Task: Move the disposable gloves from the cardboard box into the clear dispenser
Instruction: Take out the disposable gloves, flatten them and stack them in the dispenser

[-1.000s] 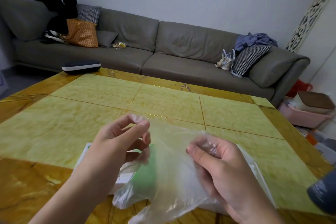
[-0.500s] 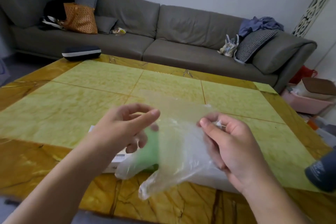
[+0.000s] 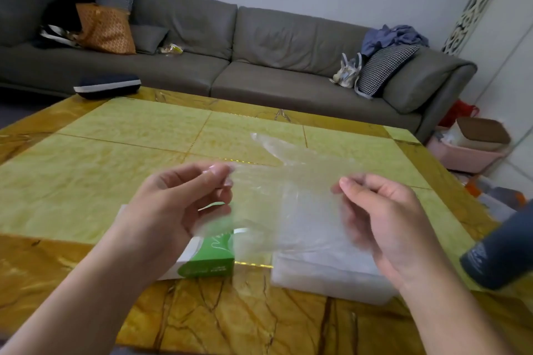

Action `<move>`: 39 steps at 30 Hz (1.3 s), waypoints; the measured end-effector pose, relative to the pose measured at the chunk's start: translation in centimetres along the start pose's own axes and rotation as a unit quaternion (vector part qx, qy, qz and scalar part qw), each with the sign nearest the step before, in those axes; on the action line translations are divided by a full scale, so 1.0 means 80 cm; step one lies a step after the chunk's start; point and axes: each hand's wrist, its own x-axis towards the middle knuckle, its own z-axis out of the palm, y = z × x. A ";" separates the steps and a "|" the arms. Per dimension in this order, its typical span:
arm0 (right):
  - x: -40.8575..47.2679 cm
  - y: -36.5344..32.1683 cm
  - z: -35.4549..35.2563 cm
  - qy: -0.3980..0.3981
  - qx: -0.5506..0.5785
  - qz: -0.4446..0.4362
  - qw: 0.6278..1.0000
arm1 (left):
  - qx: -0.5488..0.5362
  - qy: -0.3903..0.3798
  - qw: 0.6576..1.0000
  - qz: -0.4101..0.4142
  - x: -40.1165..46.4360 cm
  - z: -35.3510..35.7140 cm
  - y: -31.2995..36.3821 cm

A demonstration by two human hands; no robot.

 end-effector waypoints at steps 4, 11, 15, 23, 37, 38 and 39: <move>0.003 -0.005 -0.038 0.042 -0.020 0.007 0.999 | 0.081 0.033 0.996 0.026 0.015 0.044 -0.004; 0.020 0.021 -0.076 0.082 -0.229 0.050 0.969 | 0.627 0.091 0.666 0.394 0.016 0.121 -0.039; 0.025 0.035 -0.079 0.092 -0.346 0.042 0.933 | 0.716 -0.109 0.628 0.286 0.009 0.160 -0.092; 0.026 0.045 -0.090 0.096 -0.473 0.057 0.874 | 0.761 -0.187 0.620 0.044 0.041 0.135 -0.098; -0.003 0.008 -0.061 -0.055 -0.563 -0.088 0.820 | 0.819 -0.233 0.523 0.010 0.065 0.148 -0.113; -0.005 0.011 -0.057 -0.089 -0.553 -0.072 0.825 | 0.820 -0.237 0.521 0.013 0.066 0.147 -0.113; -0.005 0.015 -0.055 -0.118 -0.553 -0.044 0.823 | 0.818 -0.243 0.521 0.015 0.067 0.146 -0.113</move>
